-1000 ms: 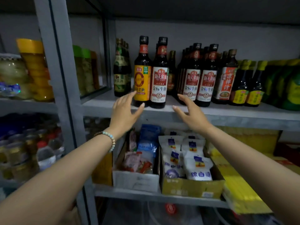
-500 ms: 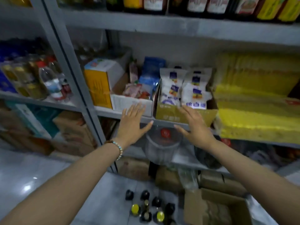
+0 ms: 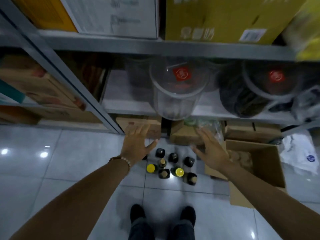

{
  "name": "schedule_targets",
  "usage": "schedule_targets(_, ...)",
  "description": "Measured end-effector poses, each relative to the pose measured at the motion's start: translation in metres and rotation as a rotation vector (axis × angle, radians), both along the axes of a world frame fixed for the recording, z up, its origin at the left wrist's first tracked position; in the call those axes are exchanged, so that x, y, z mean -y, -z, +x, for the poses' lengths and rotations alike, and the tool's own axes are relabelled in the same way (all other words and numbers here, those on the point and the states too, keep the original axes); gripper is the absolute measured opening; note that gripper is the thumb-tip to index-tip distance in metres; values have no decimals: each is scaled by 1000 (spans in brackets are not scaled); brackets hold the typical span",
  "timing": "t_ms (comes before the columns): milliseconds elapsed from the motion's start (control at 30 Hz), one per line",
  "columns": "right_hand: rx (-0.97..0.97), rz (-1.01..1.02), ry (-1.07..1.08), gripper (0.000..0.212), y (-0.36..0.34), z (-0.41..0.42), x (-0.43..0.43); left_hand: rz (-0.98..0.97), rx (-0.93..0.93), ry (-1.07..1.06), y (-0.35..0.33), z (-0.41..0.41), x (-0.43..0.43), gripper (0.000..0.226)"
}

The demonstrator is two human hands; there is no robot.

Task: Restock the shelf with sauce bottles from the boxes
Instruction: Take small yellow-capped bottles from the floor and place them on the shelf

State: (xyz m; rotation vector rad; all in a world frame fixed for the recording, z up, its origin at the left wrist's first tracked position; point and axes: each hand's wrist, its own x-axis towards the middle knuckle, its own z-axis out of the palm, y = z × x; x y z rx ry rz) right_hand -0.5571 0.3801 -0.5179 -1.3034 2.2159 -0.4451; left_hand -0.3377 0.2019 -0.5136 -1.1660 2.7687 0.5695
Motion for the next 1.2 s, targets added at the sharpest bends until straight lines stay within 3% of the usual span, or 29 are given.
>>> schedule_targets(267,343,99,106,79,171,32,53,234,25,-203,162,39,35,77)
schedule_targets(467,593,118,222,84,313,49,89,411,40,-323,300,51,48,83)
schedule_targets(633,607,150,193,79,409,43,111,469,-14,-379,395,52,52,86)
schedule_targets(733,611,167,157,76,448,36,120,530,-112,-458,443,54,54,84)
schedule_targets(867,679,145,53,51,478,35,137,550,-319,-524,492,55,53,81)
schedule_targets(967,729,99,24,38,496,43,147,529,-486,-566,508,46,53,58)
schedule_targets(1100,824,-18,146,27,515,56,145,549,-697,-664,520,33,52,31)
schedule_targets(1200,817,-95,146,20,526,61,141,534,-754,-739,529,29,49,25)
